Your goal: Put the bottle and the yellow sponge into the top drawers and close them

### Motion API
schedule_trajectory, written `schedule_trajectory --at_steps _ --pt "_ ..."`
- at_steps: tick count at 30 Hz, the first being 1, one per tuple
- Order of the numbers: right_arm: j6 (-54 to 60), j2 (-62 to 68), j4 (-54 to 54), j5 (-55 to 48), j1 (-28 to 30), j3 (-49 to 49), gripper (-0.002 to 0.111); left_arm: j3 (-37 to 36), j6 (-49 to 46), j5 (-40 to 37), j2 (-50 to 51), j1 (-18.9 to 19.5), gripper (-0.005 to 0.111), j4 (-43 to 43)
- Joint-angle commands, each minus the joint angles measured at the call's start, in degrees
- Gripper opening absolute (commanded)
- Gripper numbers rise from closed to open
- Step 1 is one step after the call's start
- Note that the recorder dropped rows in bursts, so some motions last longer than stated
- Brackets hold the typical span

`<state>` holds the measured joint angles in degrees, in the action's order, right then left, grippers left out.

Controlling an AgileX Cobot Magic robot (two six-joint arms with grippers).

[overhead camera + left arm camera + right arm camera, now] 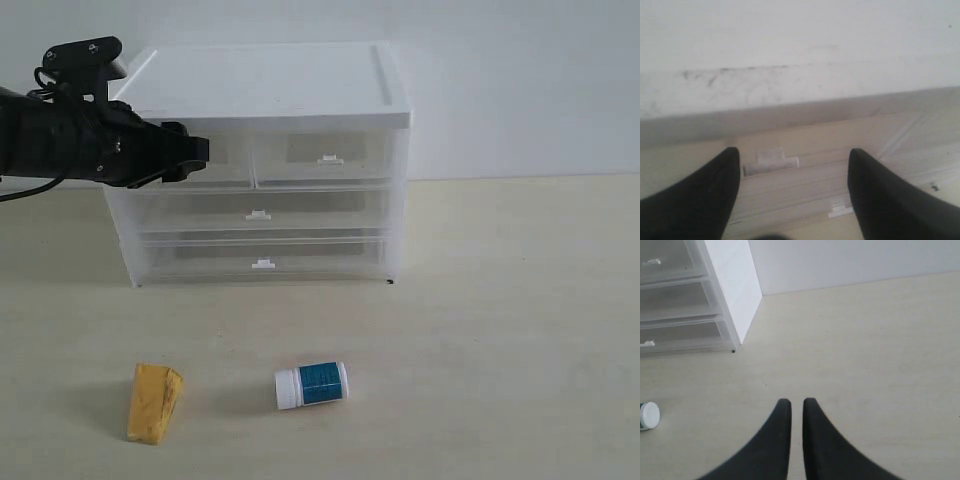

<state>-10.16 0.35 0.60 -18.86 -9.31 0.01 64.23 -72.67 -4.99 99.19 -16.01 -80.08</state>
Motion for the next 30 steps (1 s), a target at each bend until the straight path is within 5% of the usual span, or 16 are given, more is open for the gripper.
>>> schedule_trajectory --at_steps 1,12,22,30 --pt "-6.7 -0.4 -5.1 6.5 0.2 0.0 0.006 1.1 -0.2 1.8 0.1 -0.1 0.060 -0.3" --pt "-15.1 -0.4 -9.3 18.3 0.2 0.0 0.006 1.1 -0.2 2.0 0.1 -0.1 0.060 -0.3" --pt "-43.9 -0.4 -19.4 31.2 0.2 0.0 0.006 1.1 -0.2 2.0 0.1 -0.1 0.060 -0.3" --pt "-44.7 4.4 -13.5 31.1 0.0 -5.5 0.007 1.1 -0.2 1.8 0.1 -0.1 0.060 -0.3"
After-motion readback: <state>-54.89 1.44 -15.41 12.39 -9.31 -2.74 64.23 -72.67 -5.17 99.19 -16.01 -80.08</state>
